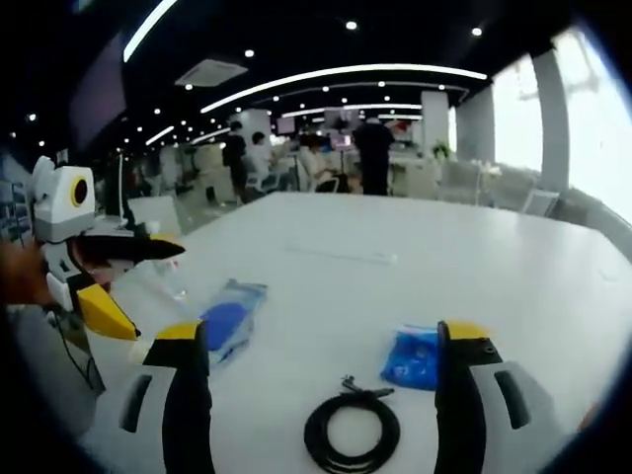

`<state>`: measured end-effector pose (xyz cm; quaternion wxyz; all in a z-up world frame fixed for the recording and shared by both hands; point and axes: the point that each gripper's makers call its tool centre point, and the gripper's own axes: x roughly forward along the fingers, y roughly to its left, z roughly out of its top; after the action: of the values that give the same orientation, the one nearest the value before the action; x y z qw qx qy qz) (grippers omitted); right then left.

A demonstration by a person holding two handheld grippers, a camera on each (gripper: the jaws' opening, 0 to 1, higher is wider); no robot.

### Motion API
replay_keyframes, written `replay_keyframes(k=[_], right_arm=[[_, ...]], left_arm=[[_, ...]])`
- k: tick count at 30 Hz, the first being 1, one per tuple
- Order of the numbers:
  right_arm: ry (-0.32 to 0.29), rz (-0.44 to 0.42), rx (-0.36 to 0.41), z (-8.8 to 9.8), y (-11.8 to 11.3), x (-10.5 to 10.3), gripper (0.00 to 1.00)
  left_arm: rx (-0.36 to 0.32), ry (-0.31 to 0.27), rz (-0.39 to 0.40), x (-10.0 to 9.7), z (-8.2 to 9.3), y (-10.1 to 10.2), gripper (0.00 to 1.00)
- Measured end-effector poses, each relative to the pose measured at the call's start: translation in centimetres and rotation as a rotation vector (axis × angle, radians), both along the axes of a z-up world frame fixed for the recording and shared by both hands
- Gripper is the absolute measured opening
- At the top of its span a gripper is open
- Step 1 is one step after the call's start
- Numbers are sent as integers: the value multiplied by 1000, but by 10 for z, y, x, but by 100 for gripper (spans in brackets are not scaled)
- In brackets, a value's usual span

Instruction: Arrange the tabletop items into an orderly group along one side of the table until the central work area is clear of visible clutter.

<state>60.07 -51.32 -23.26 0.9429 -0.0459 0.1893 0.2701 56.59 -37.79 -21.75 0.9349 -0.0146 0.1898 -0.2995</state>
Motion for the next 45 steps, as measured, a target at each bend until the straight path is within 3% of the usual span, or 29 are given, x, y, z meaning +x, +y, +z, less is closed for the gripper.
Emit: replay_keyframes(k=[7,25,34,45], right_arm=[[-9,77,-12,2,38,-7,94],[12,209,-37,-14,111,-33,94],[41,246,-57,-30,133,-38,94],[68,238,-79,-44,131,-30,93]], left_arm=[[-17,-7,49,-10,1,39,97],[-32,41,170,-35,-31,125,97],[-26,62,186,-37,-43,144,96],[-21,84,170,-25,-54,142,94]])
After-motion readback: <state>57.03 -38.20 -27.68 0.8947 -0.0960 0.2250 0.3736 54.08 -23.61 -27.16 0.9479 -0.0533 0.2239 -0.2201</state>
